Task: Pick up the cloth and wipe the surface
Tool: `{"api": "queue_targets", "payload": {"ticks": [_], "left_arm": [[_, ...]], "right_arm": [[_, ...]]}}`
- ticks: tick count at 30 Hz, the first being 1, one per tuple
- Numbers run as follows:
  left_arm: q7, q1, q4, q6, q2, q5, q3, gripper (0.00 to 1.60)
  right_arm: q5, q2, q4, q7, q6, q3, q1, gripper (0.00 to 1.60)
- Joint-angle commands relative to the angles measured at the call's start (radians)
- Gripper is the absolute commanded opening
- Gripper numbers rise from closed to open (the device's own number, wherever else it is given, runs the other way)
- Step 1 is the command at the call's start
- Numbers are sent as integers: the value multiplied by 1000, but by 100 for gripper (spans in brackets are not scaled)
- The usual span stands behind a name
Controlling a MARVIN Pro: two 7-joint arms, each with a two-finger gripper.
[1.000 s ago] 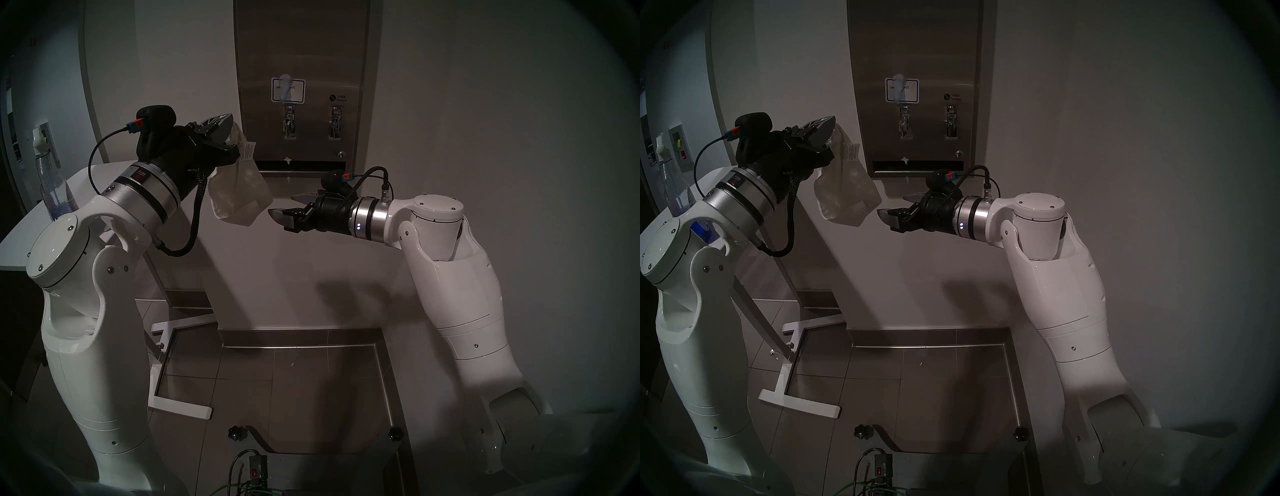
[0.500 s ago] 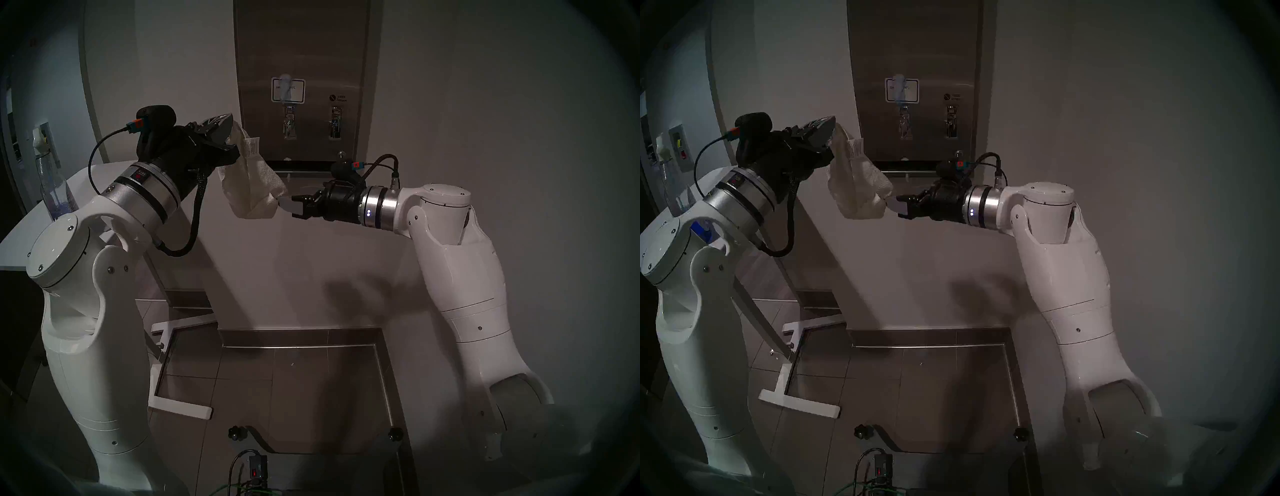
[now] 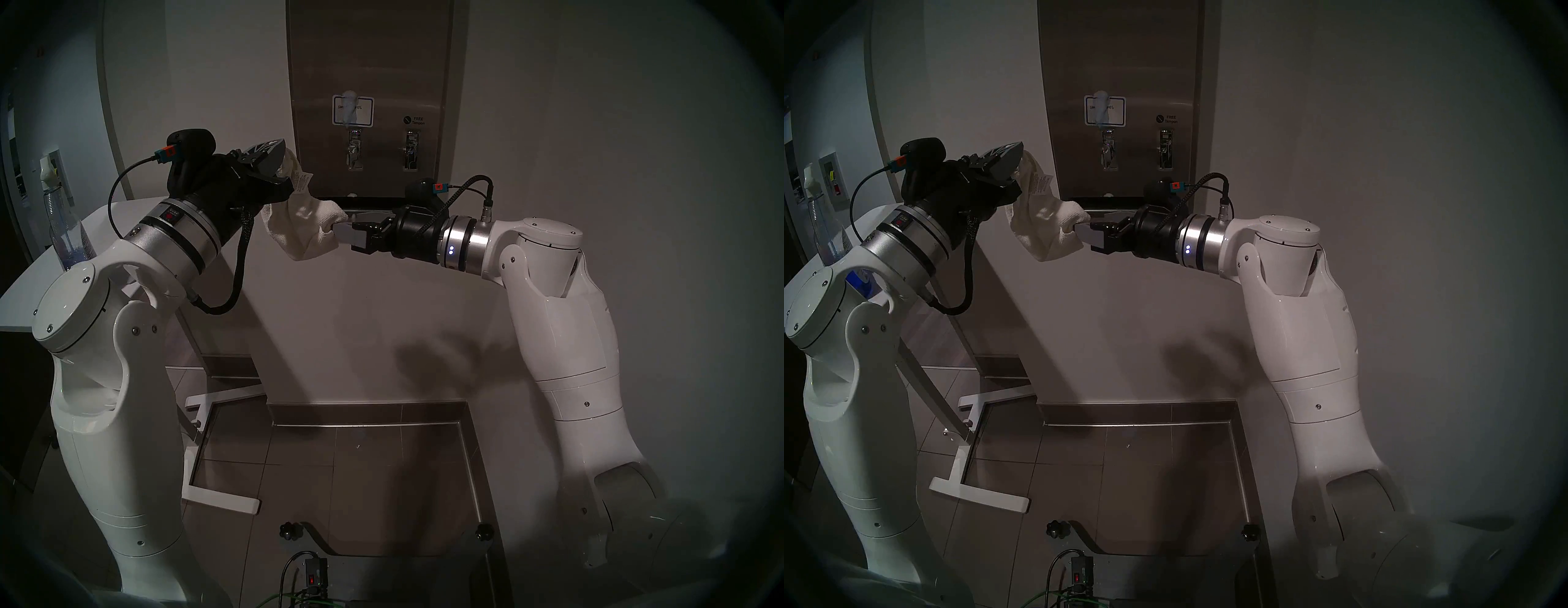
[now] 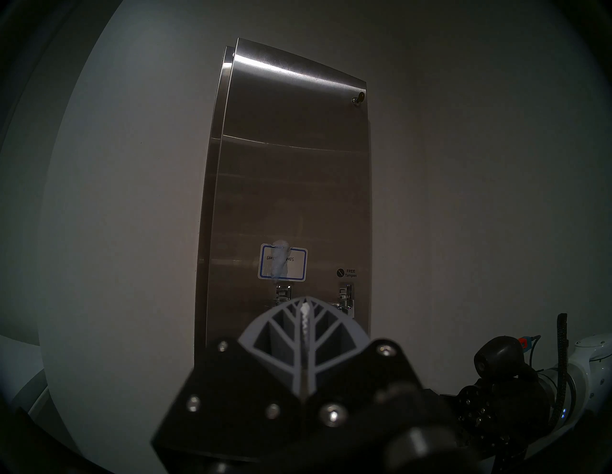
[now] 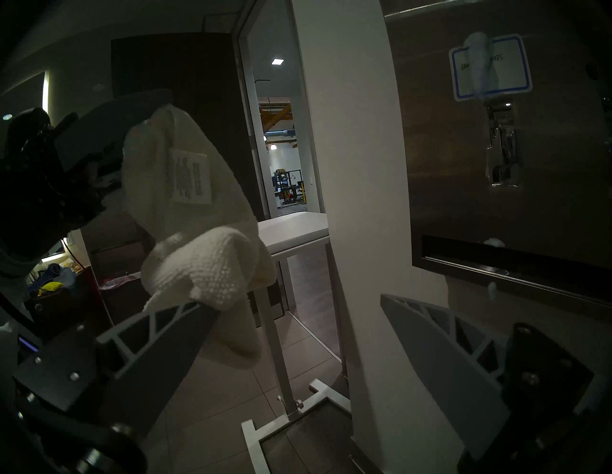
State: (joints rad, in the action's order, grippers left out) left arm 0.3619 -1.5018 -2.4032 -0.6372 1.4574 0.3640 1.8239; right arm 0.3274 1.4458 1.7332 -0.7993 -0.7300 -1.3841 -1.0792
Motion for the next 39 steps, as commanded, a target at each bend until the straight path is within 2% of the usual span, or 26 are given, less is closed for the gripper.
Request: {"api": "queue_targets", "payload": {"ticks": [1,5,9,10,11,13,14,16,17,23,27,31,39], "left_arm": [[1,26,-21,16,-2,0,-1,0],[1,26,-21,16,-1,-1,-1,0],[2,26,-21,15,-1,-1,-1,0],[2,26,-21,15,-1,-1,-1,0],[2,26,-21,14,-1,-1,-1,0],[2,26,-21,15,-1,-1,-1,0],[2,26,-21,14,-1,-1,-1,0],[2,26,-21,15,-1,-1,-1,0],[2,26,-21,14,-1,-1,-1,0],[3,26,-21,15,0,-2,-1,0],[3,26,-21,15,0,-2,-1,0],[4,26,-21,15,1,-3,-1,0],[4,26,-21,14,1,-3,0,0]], "right_arm": [[-12,12,50,25,14,-4,1,160],[-16,14,52,27,14,-5,-1,160],[45,19,22,-61,29,-9,4,160],[56,8,16,-90,19,0,9,160],[81,-1,19,-84,18,15,8,160],[84,-8,12,-121,17,19,12,160],[115,-17,6,-131,10,27,16,160],[121,-35,-4,-181,2,37,29,160],[154,-41,-6,-183,-14,45,33,160],[163,-69,-46,-304,-23,65,64,160],[168,-75,-53,-343,-32,79,74,160],[181,-83,-58,-350,-34,88,79,160],[195,-70,-80,-309,-12,95,114,160]]}}
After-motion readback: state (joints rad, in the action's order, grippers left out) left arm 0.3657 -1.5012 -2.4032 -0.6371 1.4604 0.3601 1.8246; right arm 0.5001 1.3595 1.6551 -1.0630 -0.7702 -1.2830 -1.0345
